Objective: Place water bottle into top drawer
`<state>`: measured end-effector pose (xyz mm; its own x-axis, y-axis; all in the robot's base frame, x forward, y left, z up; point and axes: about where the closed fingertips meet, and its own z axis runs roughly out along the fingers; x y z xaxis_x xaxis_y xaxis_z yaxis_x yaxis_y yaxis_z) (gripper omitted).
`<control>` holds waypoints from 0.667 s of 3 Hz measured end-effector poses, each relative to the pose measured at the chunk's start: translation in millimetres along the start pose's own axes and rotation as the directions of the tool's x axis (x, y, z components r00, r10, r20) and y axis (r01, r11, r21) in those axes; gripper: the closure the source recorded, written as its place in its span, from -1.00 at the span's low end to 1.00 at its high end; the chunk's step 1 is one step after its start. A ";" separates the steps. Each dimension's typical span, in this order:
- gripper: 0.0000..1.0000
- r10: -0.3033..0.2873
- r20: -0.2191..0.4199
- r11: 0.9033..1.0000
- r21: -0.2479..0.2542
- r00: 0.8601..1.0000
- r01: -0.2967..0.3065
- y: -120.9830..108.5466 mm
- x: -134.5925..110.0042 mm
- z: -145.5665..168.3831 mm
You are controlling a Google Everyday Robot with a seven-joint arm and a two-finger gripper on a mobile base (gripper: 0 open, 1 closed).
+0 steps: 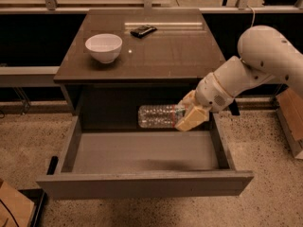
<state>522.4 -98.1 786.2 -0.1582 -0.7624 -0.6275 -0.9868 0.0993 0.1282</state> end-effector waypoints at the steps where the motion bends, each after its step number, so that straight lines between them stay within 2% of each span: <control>1: 1.00 0.003 -0.004 1.000 -0.007 1.000 -0.003 2.0 1.9 2.5; 2: 1.00 -0.031 -0.045 0.999 0.021 0.998 0.032 -2.7 1.1 10.9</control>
Offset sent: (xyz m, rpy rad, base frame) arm 0.0105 0.0104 -0.0173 -0.1209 -0.1018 0.0316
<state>524.5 -92.3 776.8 -0.1259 -0.7932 -0.5957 -0.9918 0.0882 0.0922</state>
